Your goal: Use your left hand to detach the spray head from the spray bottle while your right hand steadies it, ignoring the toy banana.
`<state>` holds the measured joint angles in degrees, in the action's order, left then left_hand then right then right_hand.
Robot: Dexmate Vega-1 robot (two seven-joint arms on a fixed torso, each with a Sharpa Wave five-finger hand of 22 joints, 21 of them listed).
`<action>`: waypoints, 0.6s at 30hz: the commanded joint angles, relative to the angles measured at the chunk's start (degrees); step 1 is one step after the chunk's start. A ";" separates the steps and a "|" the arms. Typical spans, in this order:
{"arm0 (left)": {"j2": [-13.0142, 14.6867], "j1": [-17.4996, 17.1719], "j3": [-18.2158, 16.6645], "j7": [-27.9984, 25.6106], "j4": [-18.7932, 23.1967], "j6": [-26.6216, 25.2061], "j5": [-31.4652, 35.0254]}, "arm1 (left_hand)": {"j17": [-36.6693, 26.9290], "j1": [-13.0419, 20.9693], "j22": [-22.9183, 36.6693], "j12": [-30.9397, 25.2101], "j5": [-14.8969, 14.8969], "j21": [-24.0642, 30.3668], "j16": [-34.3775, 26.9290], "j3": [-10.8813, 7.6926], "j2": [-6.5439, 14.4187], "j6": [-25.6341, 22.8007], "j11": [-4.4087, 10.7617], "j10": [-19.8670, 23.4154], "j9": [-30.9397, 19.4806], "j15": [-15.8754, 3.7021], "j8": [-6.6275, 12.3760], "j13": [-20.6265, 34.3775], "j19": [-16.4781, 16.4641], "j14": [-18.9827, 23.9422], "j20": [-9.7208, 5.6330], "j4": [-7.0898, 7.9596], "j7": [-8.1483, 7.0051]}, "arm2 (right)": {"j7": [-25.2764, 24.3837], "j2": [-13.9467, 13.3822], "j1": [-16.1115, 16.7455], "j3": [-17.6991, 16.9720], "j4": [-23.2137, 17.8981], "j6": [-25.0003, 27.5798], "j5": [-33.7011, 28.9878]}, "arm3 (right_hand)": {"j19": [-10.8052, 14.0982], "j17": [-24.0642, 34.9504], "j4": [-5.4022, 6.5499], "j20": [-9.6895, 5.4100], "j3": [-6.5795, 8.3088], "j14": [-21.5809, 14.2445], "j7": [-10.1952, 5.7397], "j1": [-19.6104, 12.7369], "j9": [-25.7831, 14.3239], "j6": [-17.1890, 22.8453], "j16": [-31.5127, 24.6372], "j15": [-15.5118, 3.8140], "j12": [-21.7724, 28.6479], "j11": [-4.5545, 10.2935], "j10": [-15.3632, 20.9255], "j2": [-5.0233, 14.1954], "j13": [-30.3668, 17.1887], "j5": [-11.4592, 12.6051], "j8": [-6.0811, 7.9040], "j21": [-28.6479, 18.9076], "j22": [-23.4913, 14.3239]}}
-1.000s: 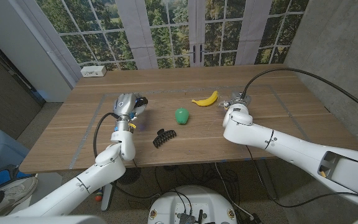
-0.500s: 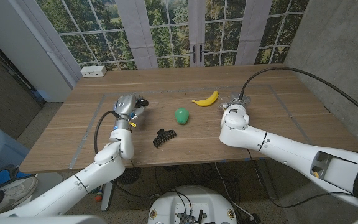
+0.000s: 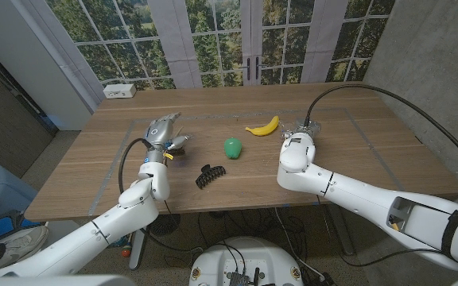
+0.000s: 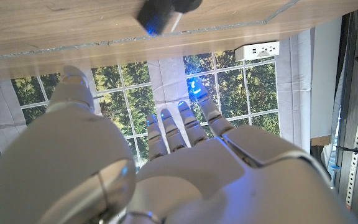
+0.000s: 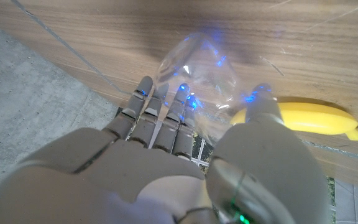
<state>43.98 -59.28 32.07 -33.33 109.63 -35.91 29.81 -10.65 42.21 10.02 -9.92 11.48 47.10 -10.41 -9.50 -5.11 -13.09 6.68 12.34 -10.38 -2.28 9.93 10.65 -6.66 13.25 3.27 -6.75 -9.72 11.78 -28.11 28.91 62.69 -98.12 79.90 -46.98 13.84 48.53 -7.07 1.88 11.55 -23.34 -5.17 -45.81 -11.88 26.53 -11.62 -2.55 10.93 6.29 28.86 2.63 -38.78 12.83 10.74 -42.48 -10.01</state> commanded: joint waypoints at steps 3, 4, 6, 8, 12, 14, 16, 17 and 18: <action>1.14 -1.62 -2.69 -0.61 2.50 3.48 -3.12 | -0.24 -3.16 0.10 -0.01 0.34 -1.87 0.13 0.89 0.26 5.15 -0.57 -4.30 -0.15 -2.59 -0.03 0.13 1.72 -3.40 0.83 0.84 -0.44 | 0.96 -1.00 1.73 -3.77 -3.39 -1.16 2.84 | -2.75 -2.97 2.76 3.21 -4.89 8.22 4.23 8.31 0.02 -13.76 0.29 -0.43 -0.92 -3.68 -14.09 -3.35 2.91 2.85 -0.40 3.96 -0.25; 1.13 -1.76 -2.92 -0.83 2.56 3.92 -3.35 | -0.26 -3.59 0.11 -0.07 0.33 -2.19 0.19 0.96 0.35 5.54 -0.69 -4.64 -0.14 -2.60 0.03 0.13 2.16 -4.03 1.07 0.98 -0.47 | -0.40 -1.42 2.40 -4.92 -4.52 -1.95 4.65 | -3.16 -3.32 3.11 3.65 -5.49 9.25 4.85 9.27 0.05 -15.02 0.38 0.15 -0.80 -4.24 -15.00 -3.63 3.24 3.02 -0.38 4.44 -0.26; 1.18 -2.03 -3.34 -1.06 2.80 4.65 -3.80 | -0.29 -4.21 0.11 -0.12 0.31 -2.52 0.18 1.09 0.43 6.24 -0.72 -5.06 -0.13 -2.61 0.00 0.12 2.50 -4.59 1.14 1.19 -0.68 | -3.43 -2.30 3.89 -7.05 -6.64 -3.88 7.87 | -4.39 -4.25 3.95 4.67 -7.00 11.79 5.73 11.51 0.11 -18.32 0.51 1.57 -0.76 -5.36 -18.05 -4.33 4.14 3.51 -0.44 5.77 -0.29; 1.32 -2.40 -3.82 -1.44 3.00 5.69 -4.23 | -0.28 -4.83 0.11 -0.06 0.30 -2.96 0.16 1.23 0.44 7.03 -1.18 -5.96 -0.13 -2.52 0.02 0.12 2.97 -5.23 1.25 1.33 -0.68 | -6.77 -3.11 5.60 -9.14 -8.56 -6.11 10.68 | -5.05 -4.72 4.52 5.28 -7.81 13.76 6.34 12.84 0.16 -20.80 0.78 2.45 -0.36 -5.38 -18.19 -4.57 4.60 3.70 -0.63 6.50 -0.31; 1.23 -3.08 -4.77 -1.72 3.57 6.64 -5.21 | -0.22 -5.43 0.11 -0.02 0.31 -3.56 0.26 1.35 0.42 8.23 -1.30 -7.13 -0.11 -2.22 0.01 0.11 3.55 -6.42 1.32 1.39 -0.95 | -12.53 -4.53 9.12 -13.72 -11.77 -11.24 16.44 | -7.74 -6.55 5.45 6.58 -10.38 19.06 6.64 15.58 0.38 -26.13 0.82 4.37 -1.07 -6.86 -26.34 -5.93 6.56 4.67 -0.32 9.37 -0.26; 1.32 -3.51 -5.41 -1.72 3.85 7.60 -6.05 | -0.20 -5.72 0.11 -0.06 0.30 -3.75 0.22 1.39 0.46 8.93 -1.27 -7.49 -0.10 -2.12 -0.08 0.10 3.64 -6.72 1.29 1.45 -0.98 | -15.37 -5.30 11.44 -16.82 -13.18 -15.27 19.82 | -8.70 -7.11 5.63 7.13 -10.89 21.18 6.80 16.01 0.43 -27.48 1.06 5.19 -0.97 -7.44 -28.38 -5.95 7.14 5.01 -0.28 10.34 -0.23; 1.53 -4.04 -6.29 -1.69 3.88 9.73 -7.49 | -0.18 -6.02 0.11 0.01 0.30 -4.01 0.21 1.44 0.51 9.35 -1.36 -8.18 -0.10 -2.00 -0.02 0.09 3.86 -7.12 1.15 1.50 -0.97 | -18.54 -6.00 13.96 -19.84 -14.27 -19.97 22.97 | -9.43 -7.37 5.79 7.48 -11.17 21.97 6.56 16.35 0.46 -28.21 1.06 5.52 -0.88 -7.74 -29.12 -5.96 7.41 5.15 -0.32 10.91 -0.21; 1.48 -4.37 -6.83 -1.63 4.08 10.33 -8.29 | -0.17 -6.43 0.11 0.06 0.28 -4.45 0.27 1.51 0.58 9.92 -1.45 -8.90 -0.09 -1.98 -0.02 0.08 4.54 -7.75 0.63 1.61 -1.11 | -20.15 -6.50 15.42 -21.52 -14.75 -22.99 24.69 | -9.71 -7.54 5.99 7.46 -11.38 22.75 6.52 16.73 0.47 -28.28 1.16 5.71 -0.88 -8.02 -29.70 -5.92 7.61 5.21 -0.21 11.20 -0.19; 1.63 -4.65 -7.31 -1.61 4.05 11.58 -9.05 | -0.17 -7.02 0.11 0.07 0.26 -4.92 0.29 1.56 0.82 10.38 -1.37 -9.75 -0.08 -1.90 0.08 0.06 5.14 -8.51 0.36 1.82 -1.04 | -21.72 -6.70 16.84 -23.26 -15.06 -25.84 26.53 | -9.97 -7.67 6.19 7.65 -11.53 23.37 6.46 17.09 0.48 -28.20 1.23 5.74 -0.81 -8.15 -29.97 -5.84 7.76 5.26 -0.08 11.46 -0.18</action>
<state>45.12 -61.71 28.26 -34.54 112.51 -30.24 25.34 -10.65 36.04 10.01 -9.93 11.48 42.95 -10.14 -8.10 -4.55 -3.79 5.16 3.93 -10.39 -2.14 9.93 10.65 -2.71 5.79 3.87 -5.35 -10.66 4.01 -31.47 35.94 51.96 -106.77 72.09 -35.82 4.81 41.04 -1.11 9.27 0.57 -1.24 1.42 -29.55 -11.45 -1.17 -10.58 2.77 10.15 -1.33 -0.06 -3.15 -31.24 17.63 10.30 -31.52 -10.01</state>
